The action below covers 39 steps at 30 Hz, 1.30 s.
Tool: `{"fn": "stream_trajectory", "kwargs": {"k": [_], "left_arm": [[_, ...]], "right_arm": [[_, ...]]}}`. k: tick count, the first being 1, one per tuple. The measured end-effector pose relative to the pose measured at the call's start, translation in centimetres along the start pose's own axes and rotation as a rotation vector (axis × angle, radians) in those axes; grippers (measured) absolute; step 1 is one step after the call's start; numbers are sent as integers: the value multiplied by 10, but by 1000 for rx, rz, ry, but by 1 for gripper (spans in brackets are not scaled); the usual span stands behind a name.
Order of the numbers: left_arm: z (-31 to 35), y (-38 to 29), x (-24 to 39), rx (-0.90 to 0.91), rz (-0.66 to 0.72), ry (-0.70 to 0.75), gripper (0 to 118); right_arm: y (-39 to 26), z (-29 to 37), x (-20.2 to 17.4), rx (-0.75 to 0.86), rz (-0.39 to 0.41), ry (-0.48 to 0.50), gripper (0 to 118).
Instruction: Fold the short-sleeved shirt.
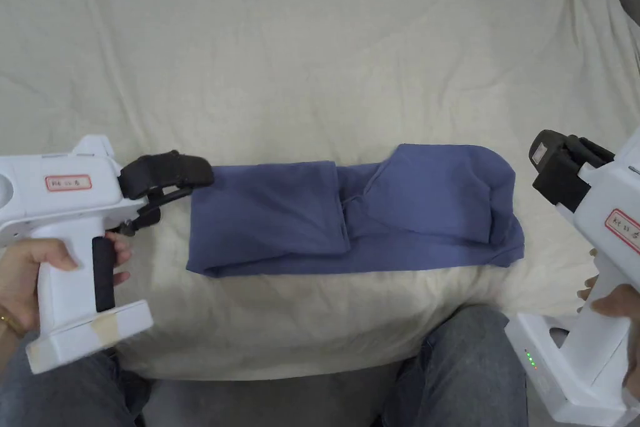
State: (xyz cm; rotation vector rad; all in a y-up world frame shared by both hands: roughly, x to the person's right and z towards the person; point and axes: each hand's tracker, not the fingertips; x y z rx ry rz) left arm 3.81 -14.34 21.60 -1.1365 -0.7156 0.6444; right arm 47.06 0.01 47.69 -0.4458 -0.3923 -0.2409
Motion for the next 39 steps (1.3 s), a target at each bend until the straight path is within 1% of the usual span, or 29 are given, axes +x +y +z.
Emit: {"fn": "stream_trajectory", "kwargs": {"k": [2, 5, 7, 8, 11, 12, 13, 14, 15, 16, 17, 18, 19, 20, 23, 26, 29, 30, 32, 34, 35, 37, 39], "left_arm": [[-7, -8, -10, -50, 38, -20, 118], [-16, -15, -6, -39, 69, -165, 118], [-30, -13, -3, -80, 135, -227, 118], [-38, -12, -2, -94, 158, -233, 118], [-50, -8, 2, -71, 136, -217, 118], [-50, -7, 2, -56, 148, -216, 113], [-49, -7, 1, -47, 168, -205, 87], [-49, -7, -1, -36, 181, -165, 55], [-48, -6, -4, -33, 177, -95, 17], [-52, -9, -4, -38, 148, 21, 12], [-54, -12, -5, -51, 125, 41, 12], [-52, -14, -6, -36, 147, -61, 11], [-51, -10, -9, -30, 186, -42, 11], [-52, -8, -6, -43, 208, -3, 10], [-46, 2, 15, -77, 210, 109, 10], [-23, 8, 37, -63, 104, 219, 10], [18, 22, 47, -28, 81, 384, 10], [32, 26, 50, -6, 82, 466, 10], [60, 32, 61, 57, 5, 604, 10], [80, 32, 82, 99, -111, 736, 10], [86, 32, 93, 109, -156, 770, 10], [89, 24, 121, 130, -213, 769, 10], [82, 14, 147, 109, -272, 685, 10]], "right_arm": [[-1, -2, -1, -10, 2, 2, 1], [-3, -4, 0, -20, 10, -7, 1], [-4, -4, 0, -26, 5, -12, 1], [-5, -4, 0, -29, 6, -15, 1], [-5, -3, 0, -32, 6, -24, 1], [-5, -1, 0, -32, 5, -25, 1], [-4, 0, 1, -32, 6, -29, 1], [-4, 0, 1, -32, 7, -32, 1], [-4, 0, 2, -32, 8, -35, 1], [-5, -2, 4, -32, 6, -38, 1], [-4, -2, 5, -32, 5, -40, 1], [-4, -3, 5, -33, 3, -43, 1], [-4, -3, 6, -33, 2, -44, 1], [-4, -3, 5, -34, 2, -45, 1], [-4, -4, 4, -36, 4, -38, 1], [-4, -5, 2, -33, 2, -19, 1], [-3, -6, -2, -27, 2, 6, 1], [-2, -6, -2, -24, 1, 14, 1], [-2, -6, -4, -18, -1, 32, 1], [-3, -6, -5, -13, -4, 47, 1], [-3, -6, -6, -13, -5, 54, 1], [-3, -5, -6, -13, -19, 70, 1], [-5, -3, -5, -4, -28, 78, 1]]}}
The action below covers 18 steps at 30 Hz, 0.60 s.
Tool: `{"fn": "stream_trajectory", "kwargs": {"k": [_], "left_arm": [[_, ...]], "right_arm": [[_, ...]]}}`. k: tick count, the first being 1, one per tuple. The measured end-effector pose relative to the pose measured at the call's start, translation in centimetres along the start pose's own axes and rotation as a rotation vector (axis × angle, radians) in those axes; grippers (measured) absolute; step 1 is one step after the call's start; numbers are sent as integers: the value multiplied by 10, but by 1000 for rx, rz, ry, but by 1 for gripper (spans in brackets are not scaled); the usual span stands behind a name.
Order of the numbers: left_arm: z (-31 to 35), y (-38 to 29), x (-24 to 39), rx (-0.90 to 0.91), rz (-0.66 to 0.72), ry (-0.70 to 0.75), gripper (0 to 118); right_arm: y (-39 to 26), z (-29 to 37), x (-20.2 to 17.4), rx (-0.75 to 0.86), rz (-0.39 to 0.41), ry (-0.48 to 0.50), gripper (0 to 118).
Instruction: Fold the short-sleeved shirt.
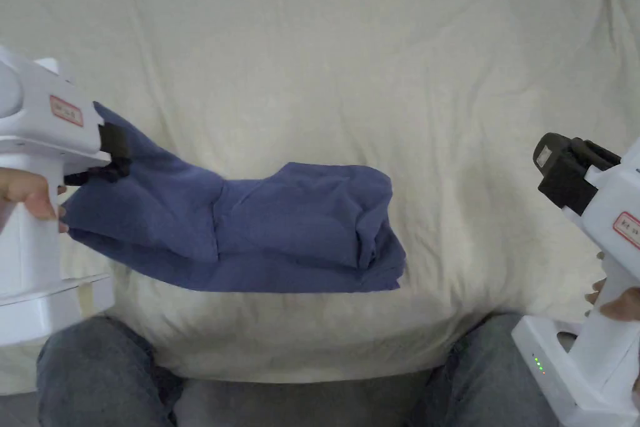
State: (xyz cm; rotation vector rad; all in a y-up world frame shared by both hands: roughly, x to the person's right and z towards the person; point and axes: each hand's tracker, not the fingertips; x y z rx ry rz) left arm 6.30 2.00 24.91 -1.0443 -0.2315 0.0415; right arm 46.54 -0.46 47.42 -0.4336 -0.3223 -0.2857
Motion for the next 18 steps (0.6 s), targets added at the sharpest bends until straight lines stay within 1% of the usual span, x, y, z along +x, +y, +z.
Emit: {"fn": "stream_trajectory", "kwargs": {"k": [3, 7, 9, 10, 11, 12, 13, 14, 15, 17, 18], "left_arm": [[1, -8, 48, -20, -77, -92, 10], [-24, -19, 111, -71, -154, -181, 10], [-43, -27, 141, -97, -209, -227, 14], [-56, -33, 155, -117, -236, -217, 23], [-70, -39, 167, -144, -244, -218, 39], [-82, -42, 176, -174, -241, -238, 61], [-96, -48, 184, -201, -240, -274, 87], [-107, -52, 188, -233, -222, -312, 98], [-116, -56, 191, -260, -202, -337, 100], [-121, -57, 193, -272, -167, -364, 99], [-121, -57, 192, -261, -182, -360, 99]], "right_arm": [[-1, 7, 2, 10, -14, 2, 1], [0, 17, 13, 29, -31, -19, 1], [1, 22, 19, 38, -39, -32, 1], [1, 26, 23, 43, -45, -48, 1], [0, 28, 27, 45, -48, -58, 1], [0, 31, 30, 46, -52, -68, 1], [-1, 33, 34, 48, -59, -78, 1], [-2, 36, 38, 49, -64, -88, 1], [-3, 38, 41, 45, -64, -96, 1], [-5, 42, 45, 42, -59, -119, 1], [-5, 44, 47, 39, -57, -123, 1]]}}
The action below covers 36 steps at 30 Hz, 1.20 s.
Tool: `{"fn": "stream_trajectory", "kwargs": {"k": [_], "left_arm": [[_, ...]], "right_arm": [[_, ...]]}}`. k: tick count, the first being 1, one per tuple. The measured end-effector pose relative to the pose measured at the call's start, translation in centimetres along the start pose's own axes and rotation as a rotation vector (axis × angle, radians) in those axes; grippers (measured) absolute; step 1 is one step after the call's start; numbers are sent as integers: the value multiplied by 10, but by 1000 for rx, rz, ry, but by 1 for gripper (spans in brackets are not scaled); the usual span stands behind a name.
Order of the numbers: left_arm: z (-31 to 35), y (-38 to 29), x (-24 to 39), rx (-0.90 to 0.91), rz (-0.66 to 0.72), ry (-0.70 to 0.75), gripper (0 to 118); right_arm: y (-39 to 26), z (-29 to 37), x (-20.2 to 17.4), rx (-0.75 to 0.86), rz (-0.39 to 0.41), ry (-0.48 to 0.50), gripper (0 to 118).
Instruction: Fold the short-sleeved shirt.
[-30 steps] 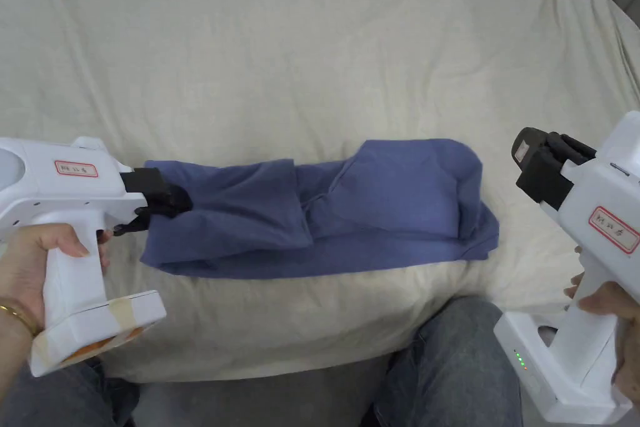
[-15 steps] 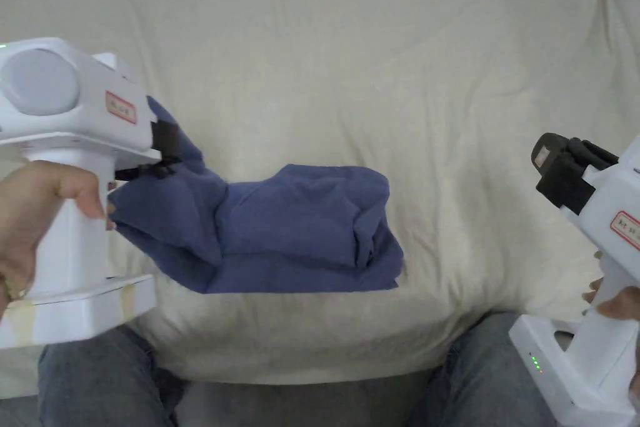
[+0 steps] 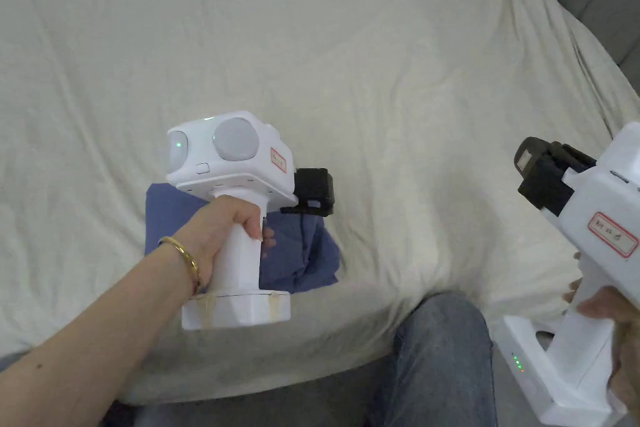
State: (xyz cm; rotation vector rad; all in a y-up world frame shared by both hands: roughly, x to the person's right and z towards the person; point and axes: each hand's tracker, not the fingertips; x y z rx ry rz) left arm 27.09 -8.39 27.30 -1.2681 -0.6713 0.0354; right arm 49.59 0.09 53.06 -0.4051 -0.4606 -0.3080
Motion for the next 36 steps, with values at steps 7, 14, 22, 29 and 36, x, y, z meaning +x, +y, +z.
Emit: {"fn": "stream_trajectory", "kwargs": {"k": [7, 14, 22, 29, 36], "left_arm": [[68, -21, 14, 455, -205, 115, 53], [-3, -70, 15, 312, -211, 161, 4], [-29, -80, -4, 265, -50, 54, 1], [64, -63, -9, 604, -139, 110, 1], [128, -91, -53, 856, -214, 461, 1]], "right_arm": [[-1, -5, -6, -6, -3, 14, 1], [0, -8, -25, -8, 14, 60, 1], [-5, -8, -42, -22, 46, 92, 1], [-3, -11, -74, -20, 101, 148, 1], [-33, -46, -151, -101, 175, 300, 1]]}}
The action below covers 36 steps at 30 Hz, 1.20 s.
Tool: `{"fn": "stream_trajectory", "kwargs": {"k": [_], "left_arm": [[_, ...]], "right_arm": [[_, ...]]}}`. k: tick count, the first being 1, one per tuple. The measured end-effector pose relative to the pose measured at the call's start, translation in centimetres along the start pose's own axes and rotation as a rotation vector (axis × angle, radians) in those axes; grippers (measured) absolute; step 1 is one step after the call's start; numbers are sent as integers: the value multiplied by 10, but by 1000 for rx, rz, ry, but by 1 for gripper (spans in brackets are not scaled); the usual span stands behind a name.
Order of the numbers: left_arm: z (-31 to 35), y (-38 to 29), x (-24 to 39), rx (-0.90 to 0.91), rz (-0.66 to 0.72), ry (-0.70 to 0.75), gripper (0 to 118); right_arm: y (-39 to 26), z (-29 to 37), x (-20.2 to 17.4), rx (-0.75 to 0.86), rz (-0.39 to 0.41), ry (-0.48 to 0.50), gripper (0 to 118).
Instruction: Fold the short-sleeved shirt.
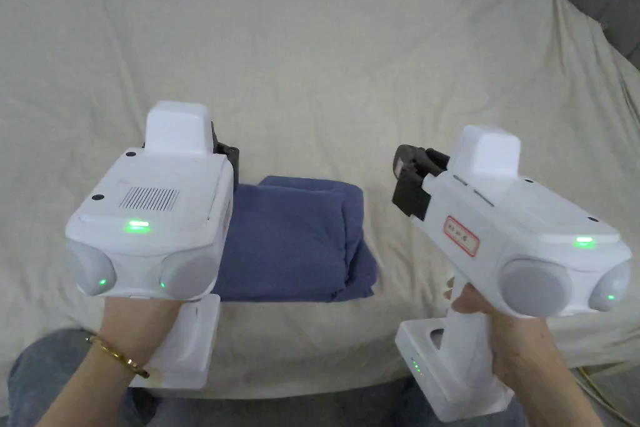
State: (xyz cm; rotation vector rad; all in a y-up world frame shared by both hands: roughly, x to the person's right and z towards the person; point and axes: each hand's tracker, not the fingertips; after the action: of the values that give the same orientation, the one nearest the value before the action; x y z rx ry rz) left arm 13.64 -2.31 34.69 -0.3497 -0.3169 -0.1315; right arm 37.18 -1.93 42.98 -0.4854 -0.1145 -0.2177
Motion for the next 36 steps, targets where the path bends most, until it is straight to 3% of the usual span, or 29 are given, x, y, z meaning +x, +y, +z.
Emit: {"fn": "stream_trajectory", "kwargs": {"k": [5, 7, 9, 11, 13, 14, 15, 18, 23, 29, 31, 33, 36], "left_arm": [[12, -23, -34, -67, 25, 61, 1], [15, -29, -45, -95, 66, 71, 3], [16, -32, -53, -107, 93, 69, 13], [15, -33, -60, -135, 104, 46, 44], [8, -30, -69, -173, 154, -12, 97], [2, -28, -72, -191, 178, -52, 113], [-5, -26, -77, -209, 191, -95, 118], [-33, -22, -89, -280, 245, -269, 118], [-109, -49, -120, -600, 533, -654, 118], [-164, -98, -117, -817, 620, -797, 118], [-167, -104, -115, -782, 678, -861, 118], [-172, -105, -113, -743, 790, -938, 118], [-185, -117, -93, -881, 951, -1091, 118]], "right_arm": [[-43, -75, -43, -153, 62, 45, 1], [-61, -102, -47, -222, 105, -19, 1], [-74, -124, -43, -298, 137, -92, 1], [-82, -135, -34, -323, 111, -99, 1], [-83, -139, -33, -318, 108, -97, 1], [-83, -139, -34, -316, 110, -98, 1], [-82, -136, -35, -315, 116, -99, 1], [-81, -137, -32, -317, 117, -96, 1], [-79, -135, -27, -323, 88, -73, 1], [-79, -135, -21, -325, 59, -56, 1], [-79, -135, -20, -328, 47, -47, 1], [-79, -135, -19, -328, 39, -41, 1], [-78, -136, -17, -331, 28, -31, 1]]}}
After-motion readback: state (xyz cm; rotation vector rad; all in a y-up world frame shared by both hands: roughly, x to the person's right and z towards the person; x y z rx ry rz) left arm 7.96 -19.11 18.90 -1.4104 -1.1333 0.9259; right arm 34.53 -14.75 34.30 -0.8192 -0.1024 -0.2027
